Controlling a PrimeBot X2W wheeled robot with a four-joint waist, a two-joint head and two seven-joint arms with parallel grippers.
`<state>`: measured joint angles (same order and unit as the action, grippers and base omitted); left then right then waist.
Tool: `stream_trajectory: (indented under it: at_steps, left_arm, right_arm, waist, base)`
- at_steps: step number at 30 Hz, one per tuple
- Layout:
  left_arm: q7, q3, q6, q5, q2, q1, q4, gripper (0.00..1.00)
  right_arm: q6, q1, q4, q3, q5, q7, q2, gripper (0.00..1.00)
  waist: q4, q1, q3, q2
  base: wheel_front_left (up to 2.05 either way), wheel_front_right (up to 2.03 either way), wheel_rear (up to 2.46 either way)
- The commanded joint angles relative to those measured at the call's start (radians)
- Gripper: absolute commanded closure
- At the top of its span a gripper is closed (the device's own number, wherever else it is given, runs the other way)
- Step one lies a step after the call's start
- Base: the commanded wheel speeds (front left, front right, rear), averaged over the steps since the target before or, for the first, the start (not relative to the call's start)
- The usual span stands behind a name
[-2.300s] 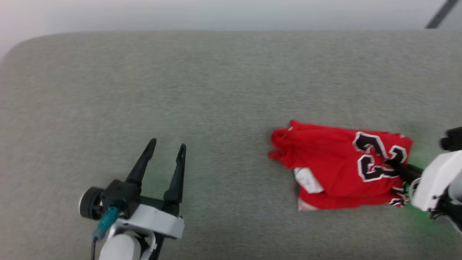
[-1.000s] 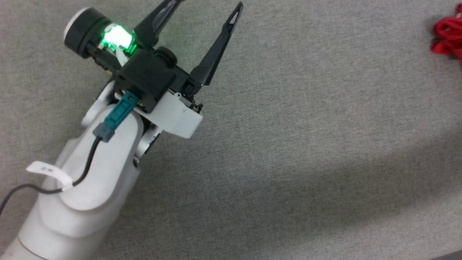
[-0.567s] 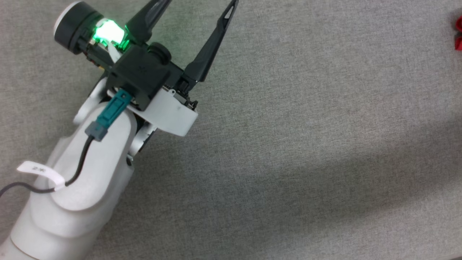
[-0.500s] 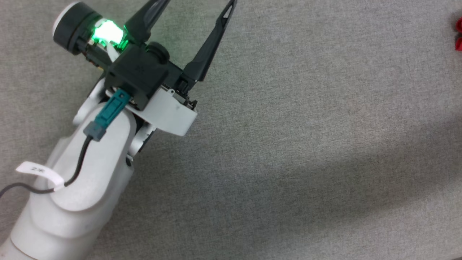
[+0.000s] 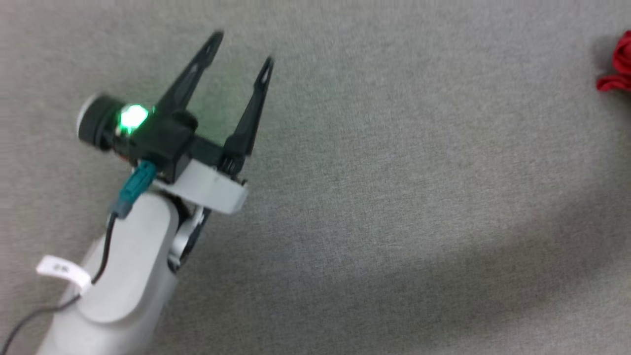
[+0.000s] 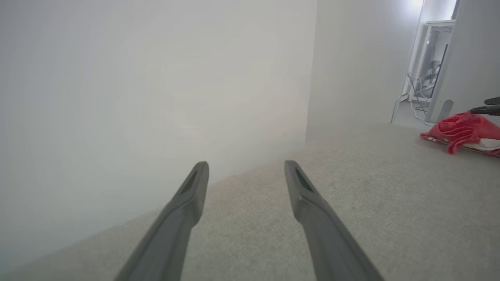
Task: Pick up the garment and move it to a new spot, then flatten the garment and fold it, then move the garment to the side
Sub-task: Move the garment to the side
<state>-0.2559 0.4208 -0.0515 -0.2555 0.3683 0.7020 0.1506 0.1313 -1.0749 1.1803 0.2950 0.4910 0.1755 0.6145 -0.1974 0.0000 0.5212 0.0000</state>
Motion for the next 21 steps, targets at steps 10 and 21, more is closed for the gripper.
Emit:
stream_trajectory:
  at_steps: [10,21]
  left_arm:
    - [-0.009,-0.106,0.031,-0.065,-0.028,-0.274,0.017,0.00]
    - [-0.009,-0.259,0.030,-0.079,-0.063,-0.546,0.043,0.00]
  right_arm:
    - [-0.001,0.222,-0.254,0.204,0.151,0.002,-0.064,0.00]
    - [-0.001,0.443,-0.443,0.259,0.279,0.076,-0.093,0.00]
  waist:
    - [0.085,0.0000,-0.274,0.0000]
    - [0.121,0.0000,-0.469,0.0000]
  base:
    - [0.00,0.00,0.00]
    - [0.00,0.00,0.00]
